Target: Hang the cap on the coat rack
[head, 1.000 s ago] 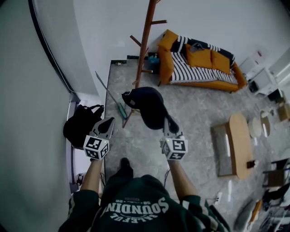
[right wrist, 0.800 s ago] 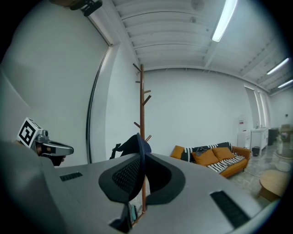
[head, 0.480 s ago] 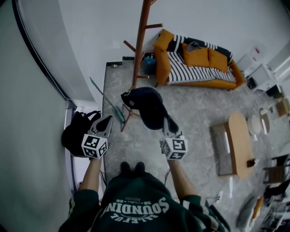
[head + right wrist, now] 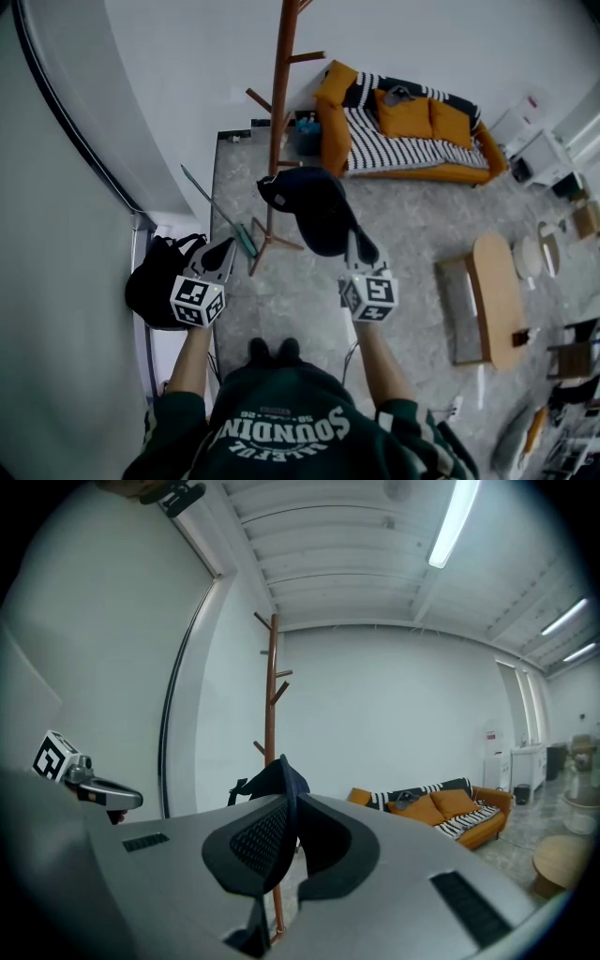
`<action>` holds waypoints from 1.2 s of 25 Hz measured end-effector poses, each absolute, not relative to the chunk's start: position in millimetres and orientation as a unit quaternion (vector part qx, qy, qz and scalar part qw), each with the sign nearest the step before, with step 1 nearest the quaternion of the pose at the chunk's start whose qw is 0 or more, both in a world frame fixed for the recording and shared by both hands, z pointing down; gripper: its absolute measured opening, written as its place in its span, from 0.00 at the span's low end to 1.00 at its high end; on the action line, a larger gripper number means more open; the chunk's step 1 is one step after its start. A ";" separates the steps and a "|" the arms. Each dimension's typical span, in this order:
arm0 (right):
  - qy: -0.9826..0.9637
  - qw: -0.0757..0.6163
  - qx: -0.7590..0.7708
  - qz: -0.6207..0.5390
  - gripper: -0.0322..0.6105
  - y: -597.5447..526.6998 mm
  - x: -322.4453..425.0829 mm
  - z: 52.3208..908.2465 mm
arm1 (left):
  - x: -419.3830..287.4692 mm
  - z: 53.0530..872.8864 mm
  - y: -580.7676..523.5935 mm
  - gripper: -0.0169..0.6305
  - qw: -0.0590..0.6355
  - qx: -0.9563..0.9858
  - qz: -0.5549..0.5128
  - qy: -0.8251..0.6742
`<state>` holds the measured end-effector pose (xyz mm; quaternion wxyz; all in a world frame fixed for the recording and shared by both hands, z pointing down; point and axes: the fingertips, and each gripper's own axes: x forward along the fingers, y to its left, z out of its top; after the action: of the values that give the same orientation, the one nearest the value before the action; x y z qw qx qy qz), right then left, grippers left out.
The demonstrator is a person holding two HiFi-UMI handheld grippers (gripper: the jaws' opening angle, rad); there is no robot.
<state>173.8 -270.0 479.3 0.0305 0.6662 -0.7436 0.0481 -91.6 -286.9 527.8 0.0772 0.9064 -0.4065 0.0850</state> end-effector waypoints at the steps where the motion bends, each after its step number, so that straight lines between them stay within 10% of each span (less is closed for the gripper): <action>1: -0.742 0.027 0.669 0.043 0.08 -272.4 176.5 474.8 | -91.1 529.9 -286.9 0.02 0.077 0.907 0.085 -0.406; 30: -0.658 -0.111 0.736 -0.112 0.07 -344.0 253.5 278.9 | -82.6 521.2 -317.3 0.03 0.063 0.909 0.086 -0.403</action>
<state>253.5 -344.0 278.9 -0.1113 0.7362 -0.6581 -0.1116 -82.6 -317.3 521.2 0.0630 0.9089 -0.4031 0.0859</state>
